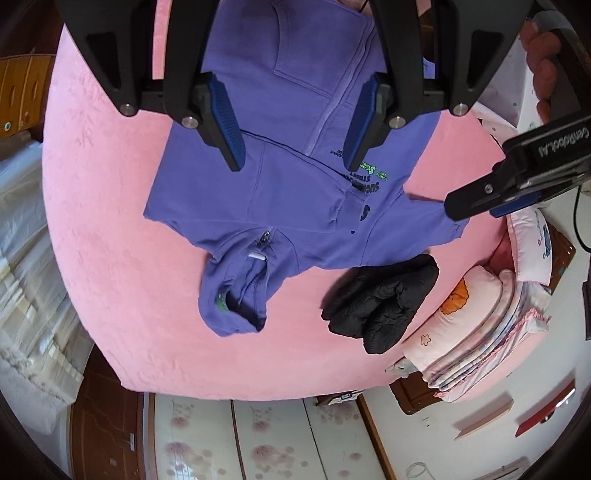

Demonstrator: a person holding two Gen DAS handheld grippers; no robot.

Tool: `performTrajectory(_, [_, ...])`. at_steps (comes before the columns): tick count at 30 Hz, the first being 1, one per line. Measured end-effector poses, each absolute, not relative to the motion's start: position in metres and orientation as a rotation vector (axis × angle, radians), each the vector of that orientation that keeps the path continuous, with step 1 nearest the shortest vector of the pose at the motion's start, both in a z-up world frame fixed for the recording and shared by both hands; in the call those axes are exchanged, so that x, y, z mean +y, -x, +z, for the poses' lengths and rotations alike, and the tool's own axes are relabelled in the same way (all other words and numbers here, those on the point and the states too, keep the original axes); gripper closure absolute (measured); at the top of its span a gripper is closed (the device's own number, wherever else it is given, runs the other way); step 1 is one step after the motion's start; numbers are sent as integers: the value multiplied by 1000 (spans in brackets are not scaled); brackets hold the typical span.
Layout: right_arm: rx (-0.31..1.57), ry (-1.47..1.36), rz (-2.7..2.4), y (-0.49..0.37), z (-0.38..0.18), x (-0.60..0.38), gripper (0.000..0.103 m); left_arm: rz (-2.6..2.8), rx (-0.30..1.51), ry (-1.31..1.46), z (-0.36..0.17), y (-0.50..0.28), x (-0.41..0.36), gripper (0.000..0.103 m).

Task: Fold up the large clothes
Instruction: 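Reach the left gripper to the other sleeve cuff and grasp it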

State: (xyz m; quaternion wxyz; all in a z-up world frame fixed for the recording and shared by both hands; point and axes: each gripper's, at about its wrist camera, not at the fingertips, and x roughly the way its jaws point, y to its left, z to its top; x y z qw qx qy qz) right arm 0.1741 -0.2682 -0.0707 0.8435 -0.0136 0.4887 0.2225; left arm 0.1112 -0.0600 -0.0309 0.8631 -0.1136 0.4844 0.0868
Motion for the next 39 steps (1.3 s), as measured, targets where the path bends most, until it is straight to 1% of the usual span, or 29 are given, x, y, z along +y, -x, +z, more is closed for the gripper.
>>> performTrajectory(9, [980,99,362,-167,-53,-219,47,103,1037,202,-31,-110,-6,18])
performTrajectory(17, [1004,17,257,-170,-42,-154,48,-2,980,87,-11,-121,71,18])
performTrajectory(22, [1001,31,260,-172,-35,-99,48,-14,987,136,-21,-128,131,18])
performTrajectory(25, [1002,46,270,-174,-35,-65,48,9,1020,201,-40,-131,178,18])
performTrajectory(30, [1015,90,310,-179,-49,-3,48,117,1076,303,-87,-128,268,18])
performTrajectory(35, [1045,124,376,-190,-82,62,49,236,1118,438,-141,-121,353,18])
performTrajectory(39, [1081,122,409,-207,-118,107,54,305,1144,563,-192,-116,412,18])
